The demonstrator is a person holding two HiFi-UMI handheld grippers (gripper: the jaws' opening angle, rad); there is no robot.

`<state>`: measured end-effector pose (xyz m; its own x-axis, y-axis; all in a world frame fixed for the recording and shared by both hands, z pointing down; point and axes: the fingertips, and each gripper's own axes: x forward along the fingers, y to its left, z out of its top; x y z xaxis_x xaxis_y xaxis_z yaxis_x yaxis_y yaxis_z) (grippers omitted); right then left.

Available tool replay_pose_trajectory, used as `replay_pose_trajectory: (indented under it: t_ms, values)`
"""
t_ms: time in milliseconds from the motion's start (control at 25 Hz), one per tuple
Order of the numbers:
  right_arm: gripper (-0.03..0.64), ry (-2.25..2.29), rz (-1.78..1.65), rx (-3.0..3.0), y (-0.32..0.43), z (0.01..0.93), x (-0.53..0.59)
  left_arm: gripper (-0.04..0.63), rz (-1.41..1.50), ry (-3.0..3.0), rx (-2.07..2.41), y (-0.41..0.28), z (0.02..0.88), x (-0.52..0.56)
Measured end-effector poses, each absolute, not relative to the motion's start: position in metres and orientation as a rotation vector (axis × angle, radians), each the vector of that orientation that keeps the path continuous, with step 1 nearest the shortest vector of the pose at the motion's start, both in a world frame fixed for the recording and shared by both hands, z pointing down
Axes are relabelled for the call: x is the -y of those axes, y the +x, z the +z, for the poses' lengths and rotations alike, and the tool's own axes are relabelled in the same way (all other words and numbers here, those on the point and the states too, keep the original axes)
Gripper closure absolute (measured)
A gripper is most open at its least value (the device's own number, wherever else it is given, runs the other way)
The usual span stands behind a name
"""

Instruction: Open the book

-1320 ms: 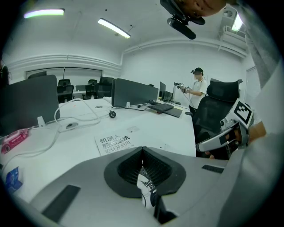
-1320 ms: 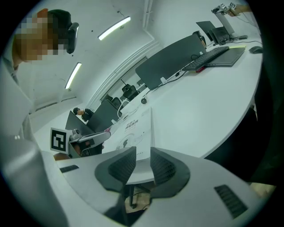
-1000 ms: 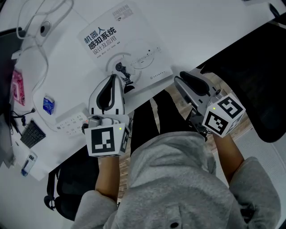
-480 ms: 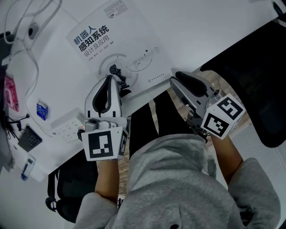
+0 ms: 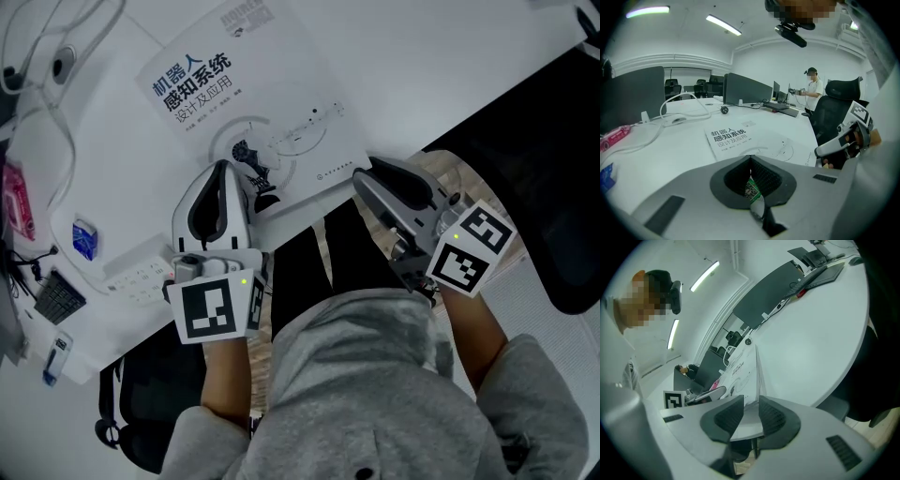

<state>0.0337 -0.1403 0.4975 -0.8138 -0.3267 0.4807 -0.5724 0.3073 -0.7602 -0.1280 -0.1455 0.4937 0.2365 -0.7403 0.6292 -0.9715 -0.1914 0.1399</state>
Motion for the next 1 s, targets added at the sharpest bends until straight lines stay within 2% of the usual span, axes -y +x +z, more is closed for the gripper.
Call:
replay_pose_trajectory:
  t_ms: [440,640,760,1000]
  values:
    - [0.512,0.677,1.684,2.367,0.014,0.491,0.140,0.584,0.582,2.034,1.537,-0.128,0.500,0.146]
    - [0.516,0.723,1.572,2.373,0.006,0.492,0.140,0.584,0.543,2.028,1.520,-0.127,0.498,0.145]
    - [0.546,0.788,1.504,2.351,0.007,0.495,0.141,0.584,0.529,2.022,1.528,-0.132,0.496,0.145]
    - [0.566,0.857,1.520,2.326,0.008,0.483,0.143,0.584,0.525,2.040,1.564,-0.140,0.474,0.146]
